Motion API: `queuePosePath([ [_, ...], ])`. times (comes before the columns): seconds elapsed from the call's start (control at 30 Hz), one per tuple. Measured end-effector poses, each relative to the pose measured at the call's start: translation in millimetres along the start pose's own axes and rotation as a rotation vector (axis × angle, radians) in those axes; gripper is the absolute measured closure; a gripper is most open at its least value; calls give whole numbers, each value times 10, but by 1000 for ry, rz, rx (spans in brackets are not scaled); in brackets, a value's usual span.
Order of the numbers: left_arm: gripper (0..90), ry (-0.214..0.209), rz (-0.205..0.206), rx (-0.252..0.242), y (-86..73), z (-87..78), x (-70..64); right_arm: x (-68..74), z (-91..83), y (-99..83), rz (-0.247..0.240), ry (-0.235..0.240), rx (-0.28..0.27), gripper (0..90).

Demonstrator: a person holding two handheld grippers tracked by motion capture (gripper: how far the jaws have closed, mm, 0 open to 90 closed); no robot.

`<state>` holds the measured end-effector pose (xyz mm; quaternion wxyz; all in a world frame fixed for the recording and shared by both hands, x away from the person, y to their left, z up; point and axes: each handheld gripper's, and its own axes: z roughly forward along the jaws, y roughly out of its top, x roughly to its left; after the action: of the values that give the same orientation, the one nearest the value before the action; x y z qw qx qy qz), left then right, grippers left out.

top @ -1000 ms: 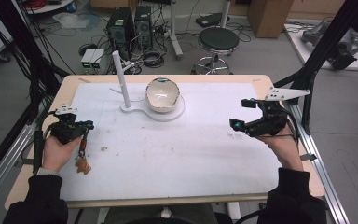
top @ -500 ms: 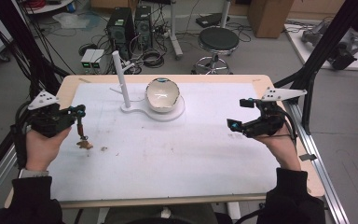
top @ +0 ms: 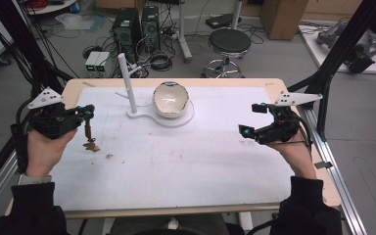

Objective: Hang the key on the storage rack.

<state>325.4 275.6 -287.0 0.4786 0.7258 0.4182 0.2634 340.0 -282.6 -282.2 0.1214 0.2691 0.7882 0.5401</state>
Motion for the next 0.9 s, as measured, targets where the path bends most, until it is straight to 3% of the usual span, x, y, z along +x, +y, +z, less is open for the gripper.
queuePosePath([
  [0.1, 847, 17, -6, 41, 67, 174, -56, -3, -26, 3, 1, -5, -12, 12],
  [0.17, 847, 1, -8, 55, 115, 312, -76, -9, -27, -1, 3, -7, -11, 12],
  [0.4, 847, -19, -8, 52, 311, 548, -135, 2, 41, -6, -3, -14, 17, 12],
  [0.6, 846, -11, 4, 88, 488, 793, -169, 11, 48, -7, -9, -9, 23, 12],
  [0.73, 847, 18, 0, 114, 526, 939, -176, 10, 34, -9, -4, -8, 18, 12],
  [0.9, 847, 17, -21, 115, 547, 1025, -139, -1, 24, -18, -4, -6, 15, 12],
])
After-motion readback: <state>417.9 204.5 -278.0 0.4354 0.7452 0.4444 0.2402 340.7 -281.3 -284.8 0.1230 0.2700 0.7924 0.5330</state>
